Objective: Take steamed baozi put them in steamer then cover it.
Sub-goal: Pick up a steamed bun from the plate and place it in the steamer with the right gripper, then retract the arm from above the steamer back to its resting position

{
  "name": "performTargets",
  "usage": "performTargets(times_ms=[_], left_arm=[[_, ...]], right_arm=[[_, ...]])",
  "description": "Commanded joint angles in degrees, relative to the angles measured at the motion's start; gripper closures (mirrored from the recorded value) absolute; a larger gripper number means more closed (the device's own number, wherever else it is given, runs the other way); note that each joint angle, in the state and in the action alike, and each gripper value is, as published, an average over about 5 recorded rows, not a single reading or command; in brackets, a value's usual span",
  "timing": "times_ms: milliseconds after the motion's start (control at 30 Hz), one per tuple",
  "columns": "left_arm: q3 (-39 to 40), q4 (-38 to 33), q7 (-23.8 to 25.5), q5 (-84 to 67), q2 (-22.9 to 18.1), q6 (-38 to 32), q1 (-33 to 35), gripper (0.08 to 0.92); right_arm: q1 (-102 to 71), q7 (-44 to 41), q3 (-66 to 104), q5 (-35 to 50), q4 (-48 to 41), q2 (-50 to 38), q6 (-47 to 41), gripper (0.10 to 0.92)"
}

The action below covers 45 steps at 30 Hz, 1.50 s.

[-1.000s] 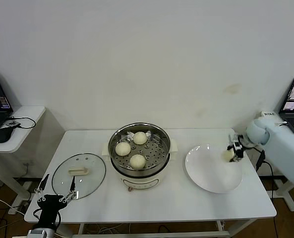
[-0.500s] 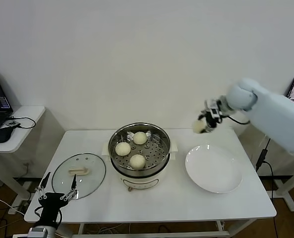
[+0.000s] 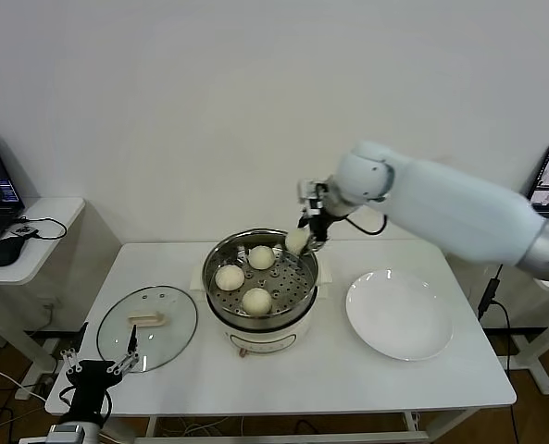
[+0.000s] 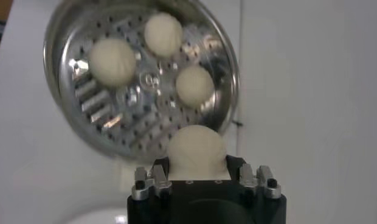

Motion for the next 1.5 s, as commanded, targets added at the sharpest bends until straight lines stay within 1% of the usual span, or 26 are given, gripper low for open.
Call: performTargets(times_ms=[33,467,767,867,933,1067,1133,1200,1300,1367,1433,1500], left_arm=[[0.0,0.17,0.0,-0.06,-0.01,-0.02,-0.02,0.177],[0.19,0.02,0.02,-0.02,-0.15,-0.01,-0.18,0.177],[0.24,-0.21,-0.08,0.08,-0.33,0.06,0.02,0.177],[0.17,-0.31,-0.11,0.04,-0.3,0.11,0.15,0.177],[0.08,-0.33,-0.12,-0.02,-0.25,0.12,0.19,0.177],[-0.07,-0.27,-0.12,-0.17,-0.15,0.12,0.14,0.177],[-0.09,-0.22,-0.12,-0.23,-0.07,0.11,0.06,0.177],[-0.07,-0.15,-0.12,-0.27,-0.04,0.12,-0.11,0.177],[0.06,0.05,-0.15,-0.32,-0.12,0.15,-0.56,0.177],[0.22,0.24,-0.23,-0.29,-0.12,0.16,-0.79,0.177],[0.35,0.42,-0.41,-0.26,-0.09,0.1,-0.91,0.177],[0.34,0.72,-0.77,-0.28,-0.09,0.01,-1.12,0.177]], right_arm=[[-4.84,4.26,-2.5,1.69,-1.96,6.07,-5.98,0.431],[-8.38,3.86,-1.06,-2.27,-4.56,5.78,-5.68,0.431],[-9.09,3.78,0.46,-2.77,-4.21,5.3,-5.44,0.423],[-8.34,3.62,2.17,-2.52,-2.69,4.03,-5.74,0.367],[-7.3,3.47,3.48,-2.02,-1.08,2.57,-5.98,0.307],[-4.95,4.0,5.96,-0.15,3.64,-1.95,-6.1,0.221],[-4.31,6.8,7.09,1.98,6.82,-5.1,-5.89,0.207],[-4.62,12.08,8.26,4.71,10.28,-8.17,-5.34,0.204],[-8.68,24.28,11.49,8.67,15.35,-13.06,-2.84,0.203],[-15.86,32.99,16.72,9.99,18.29,-16.96,0.94,0.202],[-25.29,38.95,24.26,9.88,20.42,-20.22,5.55,0.202],[-36.36,42.27,33.77,8.16,22.28,-22.5,10.41,0.203]])
